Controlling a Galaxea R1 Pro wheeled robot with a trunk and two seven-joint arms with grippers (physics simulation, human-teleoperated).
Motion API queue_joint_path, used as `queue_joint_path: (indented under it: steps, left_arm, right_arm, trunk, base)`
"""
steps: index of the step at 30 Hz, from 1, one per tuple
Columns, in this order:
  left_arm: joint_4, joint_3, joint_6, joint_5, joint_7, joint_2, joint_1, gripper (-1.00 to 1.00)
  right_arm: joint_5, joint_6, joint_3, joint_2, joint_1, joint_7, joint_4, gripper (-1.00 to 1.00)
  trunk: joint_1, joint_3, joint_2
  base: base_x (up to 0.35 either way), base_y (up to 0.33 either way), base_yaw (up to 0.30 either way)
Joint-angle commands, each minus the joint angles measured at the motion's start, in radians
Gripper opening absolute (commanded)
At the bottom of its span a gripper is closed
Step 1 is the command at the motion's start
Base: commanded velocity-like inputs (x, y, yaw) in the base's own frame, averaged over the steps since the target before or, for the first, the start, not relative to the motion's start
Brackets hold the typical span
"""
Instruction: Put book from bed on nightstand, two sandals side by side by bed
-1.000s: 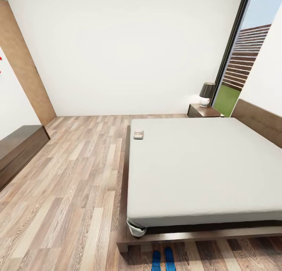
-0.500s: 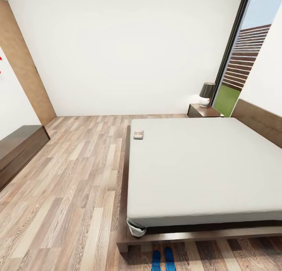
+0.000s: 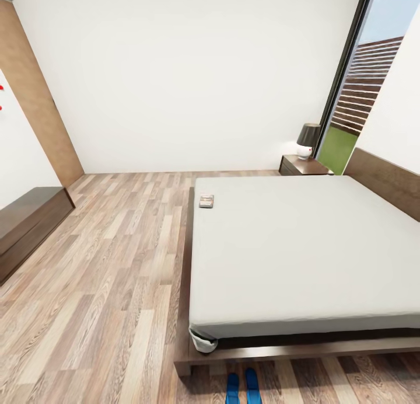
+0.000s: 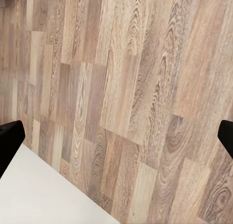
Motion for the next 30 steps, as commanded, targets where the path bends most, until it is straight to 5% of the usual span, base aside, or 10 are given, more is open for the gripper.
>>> queue_joint_path:
  steps: [1,3,4,7,8,13,14,18,25,30]
  left_arm:
    - [-0.001,-0.009,-0.001,0.007,0.004,0.000,0.000,1.00]
    - [-0.001,-0.009,-0.001,0.007,0.004,0.000,0.000,1.00]
    - [-0.001,-0.009,-0.001,0.007,0.004,0.000,0.000,1.00]
    - [-0.001,-0.009,-0.001,0.007,0.004,0.000,0.000,1.00]
    - [-0.001,-0.009,-0.001,0.007,0.004,0.000,0.000,1.00]
    - [-0.001,-0.009,-0.001,0.007,0.004,-0.001,0.000,1.00]
    - [-0.001,-0.009,-0.001,0.007,0.004,-0.001,0.000,1.00]
    - [-0.001,-0.009,-0.001,0.007,0.004,-0.001,0.000,1.00]
    - [-0.002,-0.009,-0.001,0.007,0.004,-0.001,0.000,1.00]
    - [-0.001,-0.009,-0.001,0.007,0.004,-0.001,0.000,1.00]
  right_arm:
    - [0.006,-0.002,-0.041,-0.001,-0.001,-0.005,0.001,1.00]
    - [0.003,-0.004,-0.136,-0.003,-0.001,-0.005,0.001,1.00]
    - [0.003,-0.004,-0.136,-0.003,-0.001,-0.005,0.001,1.00]
    - [-0.015,-0.004,-0.314,-0.005,0.000,-0.006,0.001,1.00]
    - [-0.015,-0.004,-0.314,-0.005,0.000,-0.006,0.001,1.00]
    - [-0.057,-0.002,-0.622,-0.005,0.005,-0.006,0.001,1.00]
    - [-0.057,-0.002,-0.622,-0.005,0.005,-0.006,0.001,1.00]
    - [-0.077,0.004,-0.799,-0.004,0.038,-0.008,0.000,1.00]
    - [-0.086,0.006,-0.901,-0.002,0.064,-0.007,0.001,1.00]
    - [-0.092,0.007,-0.936,0.001,0.074,-0.007,0.001,1.00]
  trunk:
    - [-0.004,0.002,0.006]
    - [-0.011,0.008,0.020]
    - [-0.015,0.011,0.027]
    - [-0.023,0.017,0.041]
    - [-0.023,0.017,0.041]
    - [-0.023,0.017,0.041]
    - [-0.023,0.017,0.041]
    - [-0.038,0.030,0.069]
    - [-0.057,0.046,0.104]
    - [-0.057,0.046,0.104]
  base:
    - [0.000,0.000,0.000]
    - [0.000,0.000,0.000]
    - [0.000,0.000,0.000]
    - [0.000,0.000,0.000]
    - [0.000,0.000,0.000]
    - [0.000,0.000,0.000]
    - [0.000,0.000,0.000]
    - [0.000,0.000,0.000]
    - [0.000,0.000,0.000]
    - [0.000,0.000,0.000]
